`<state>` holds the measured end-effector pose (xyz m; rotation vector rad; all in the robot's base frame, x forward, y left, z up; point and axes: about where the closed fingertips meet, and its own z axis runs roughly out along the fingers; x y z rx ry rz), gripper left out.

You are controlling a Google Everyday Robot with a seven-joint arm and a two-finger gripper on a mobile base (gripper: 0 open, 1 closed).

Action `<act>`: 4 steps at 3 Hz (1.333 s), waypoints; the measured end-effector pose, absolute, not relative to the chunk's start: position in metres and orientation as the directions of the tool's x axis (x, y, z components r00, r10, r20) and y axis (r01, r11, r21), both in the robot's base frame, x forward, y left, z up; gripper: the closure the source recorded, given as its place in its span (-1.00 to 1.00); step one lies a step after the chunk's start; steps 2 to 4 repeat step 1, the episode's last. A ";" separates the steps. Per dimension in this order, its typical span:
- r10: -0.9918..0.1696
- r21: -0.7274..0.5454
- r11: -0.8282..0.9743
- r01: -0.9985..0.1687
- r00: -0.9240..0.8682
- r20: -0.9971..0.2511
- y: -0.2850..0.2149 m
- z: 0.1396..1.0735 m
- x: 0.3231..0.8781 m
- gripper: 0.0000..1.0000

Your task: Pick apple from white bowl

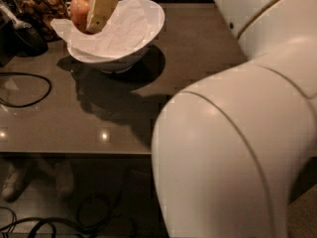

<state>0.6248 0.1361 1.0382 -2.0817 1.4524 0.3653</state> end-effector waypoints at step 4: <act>-0.761 -0.304 -0.251 -0.919 0.382 -0.525 0.128 1.050 0.602 1.00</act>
Offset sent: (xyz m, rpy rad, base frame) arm 0.0000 0.0000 0.0000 0.0000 0.0000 0.0000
